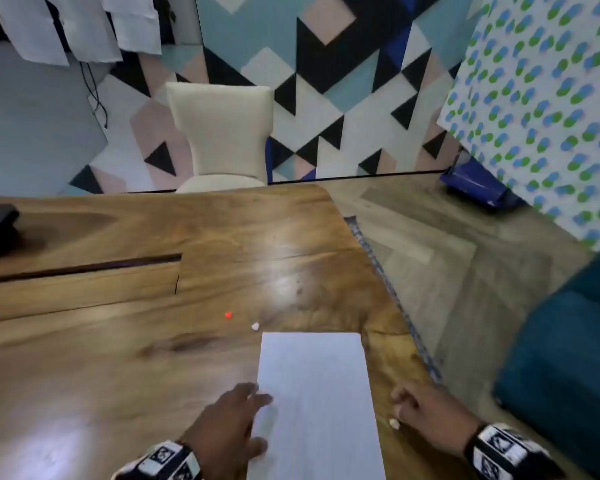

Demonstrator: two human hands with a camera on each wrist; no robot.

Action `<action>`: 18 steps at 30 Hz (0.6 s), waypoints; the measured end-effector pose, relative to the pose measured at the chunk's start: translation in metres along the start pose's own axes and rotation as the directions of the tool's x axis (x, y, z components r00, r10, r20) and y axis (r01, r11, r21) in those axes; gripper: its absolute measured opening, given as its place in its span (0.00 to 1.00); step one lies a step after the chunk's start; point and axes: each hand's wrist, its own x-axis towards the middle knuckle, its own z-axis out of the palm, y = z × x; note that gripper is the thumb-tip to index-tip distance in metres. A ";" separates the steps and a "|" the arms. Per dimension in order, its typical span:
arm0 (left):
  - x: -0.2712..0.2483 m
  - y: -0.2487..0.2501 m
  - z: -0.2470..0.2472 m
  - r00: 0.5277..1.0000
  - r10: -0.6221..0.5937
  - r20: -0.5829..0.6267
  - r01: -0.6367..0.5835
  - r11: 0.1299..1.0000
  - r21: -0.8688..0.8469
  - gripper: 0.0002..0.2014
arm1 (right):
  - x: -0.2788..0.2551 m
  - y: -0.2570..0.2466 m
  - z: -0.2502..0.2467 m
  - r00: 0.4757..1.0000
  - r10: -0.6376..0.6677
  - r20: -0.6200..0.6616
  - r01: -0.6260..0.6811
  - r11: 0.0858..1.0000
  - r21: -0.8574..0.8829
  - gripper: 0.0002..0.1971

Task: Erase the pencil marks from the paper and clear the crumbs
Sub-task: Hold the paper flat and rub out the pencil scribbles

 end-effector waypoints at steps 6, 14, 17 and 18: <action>0.019 -0.006 0.024 0.994 0.099 -0.056 -0.082 0.964 0.254 0.48 | 0.021 -0.008 0.029 0.997 -0.075 0.022 0.077 0.986 -0.151 0.10; 0.010 -0.007 0.057 0.984 0.117 -0.135 -0.073 0.952 0.297 0.49 | 0.002 0.012 0.054 0.981 -0.165 -0.105 0.137 0.961 -0.239 0.06; -0.001 -0.002 0.064 0.985 0.106 -0.136 -0.063 0.956 0.286 0.48 | -0.013 0.008 0.056 0.971 -0.185 -0.154 0.164 0.977 -0.139 0.03; -0.004 -0.001 0.065 0.985 0.105 -0.134 -0.063 0.955 0.289 0.48 | -0.019 0.005 0.057 0.967 -0.204 -0.153 0.185 0.974 -0.130 0.03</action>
